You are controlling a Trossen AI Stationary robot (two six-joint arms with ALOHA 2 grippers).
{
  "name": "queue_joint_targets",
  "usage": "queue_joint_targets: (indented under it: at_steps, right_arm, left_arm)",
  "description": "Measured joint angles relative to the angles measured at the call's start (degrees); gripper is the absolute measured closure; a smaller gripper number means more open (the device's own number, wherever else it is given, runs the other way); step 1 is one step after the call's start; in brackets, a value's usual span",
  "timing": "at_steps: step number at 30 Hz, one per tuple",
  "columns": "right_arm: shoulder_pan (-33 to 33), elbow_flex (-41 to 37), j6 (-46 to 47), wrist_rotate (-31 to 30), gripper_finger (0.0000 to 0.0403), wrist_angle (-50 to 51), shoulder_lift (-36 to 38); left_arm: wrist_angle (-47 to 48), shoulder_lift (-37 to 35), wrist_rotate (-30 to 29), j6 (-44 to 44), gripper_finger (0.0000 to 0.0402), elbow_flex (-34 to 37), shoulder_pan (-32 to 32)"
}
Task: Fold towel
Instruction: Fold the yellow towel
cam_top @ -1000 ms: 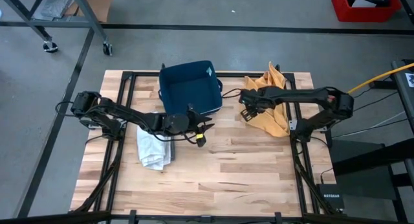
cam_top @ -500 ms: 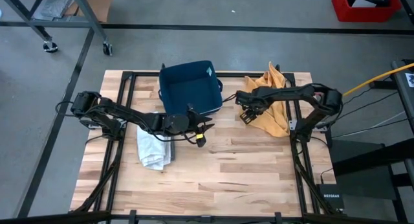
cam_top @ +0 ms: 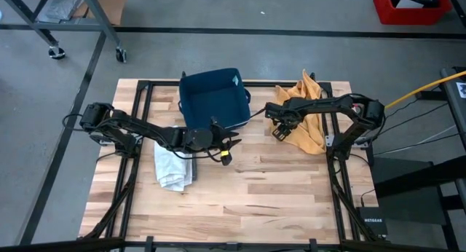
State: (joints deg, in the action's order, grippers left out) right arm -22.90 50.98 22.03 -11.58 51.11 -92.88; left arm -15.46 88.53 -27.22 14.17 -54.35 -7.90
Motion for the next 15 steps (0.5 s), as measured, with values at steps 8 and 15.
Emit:
queue_joint_targets:
  at_steps: [8, 15]
  right_arm:
    - [0.0, 0.2, -4.6, -3.1, 0.0226, 0.1, 0.0]
    - [-0.1, 2.4, -6.1, -4.1, 0.0226, -2.0, 0.0]
  left_arm:
    - [0.0, 0.0, 0.0, 0.0, 0.0288, 0.0, 0.1]
    - [0.0, 0.0, 0.0, 0.0, 0.0288, 0.0, 0.1]
